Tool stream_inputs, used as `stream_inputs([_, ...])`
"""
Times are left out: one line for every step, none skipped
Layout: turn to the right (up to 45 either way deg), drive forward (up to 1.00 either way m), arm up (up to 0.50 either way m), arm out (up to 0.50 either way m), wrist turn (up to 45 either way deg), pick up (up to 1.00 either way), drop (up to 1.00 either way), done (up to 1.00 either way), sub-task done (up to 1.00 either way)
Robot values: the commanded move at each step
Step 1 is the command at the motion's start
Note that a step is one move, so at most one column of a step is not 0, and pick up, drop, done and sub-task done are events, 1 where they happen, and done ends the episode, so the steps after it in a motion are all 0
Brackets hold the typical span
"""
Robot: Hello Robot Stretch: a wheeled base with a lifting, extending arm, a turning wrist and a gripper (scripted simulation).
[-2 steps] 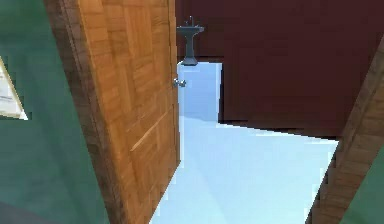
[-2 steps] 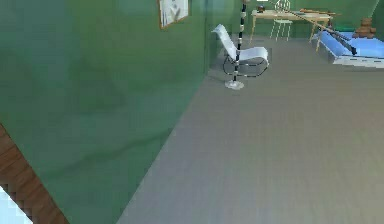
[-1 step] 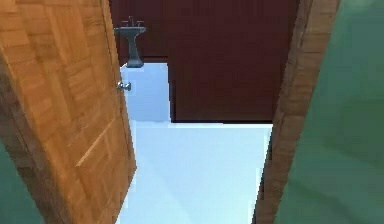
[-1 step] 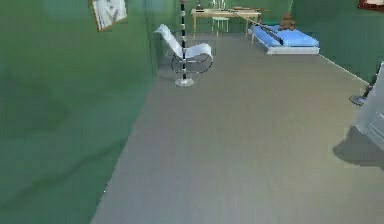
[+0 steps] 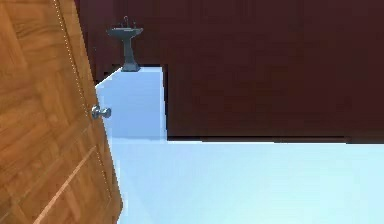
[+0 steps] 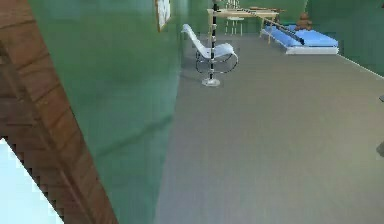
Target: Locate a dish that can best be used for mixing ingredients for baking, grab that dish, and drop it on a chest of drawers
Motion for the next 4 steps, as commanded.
stream_inputs([18.0, 0.00, 0.00, 0.00, 0.0, 0.00, 0.00, 0.00, 0.00])
stream_inputs([0.0, 0.45, 0.00, 0.00, 0.0, 0.00, 0.00, 0.00, 0.00])
stream_inputs([42.0, 0.00, 0.00, 0.00, 0.0, 0.00, 0.00, 0.00, 0.00])
stream_inputs([0.0, 1.00, 0.00, 0.00, 0.0, 0.00, 0.00, 0.00, 0.00])
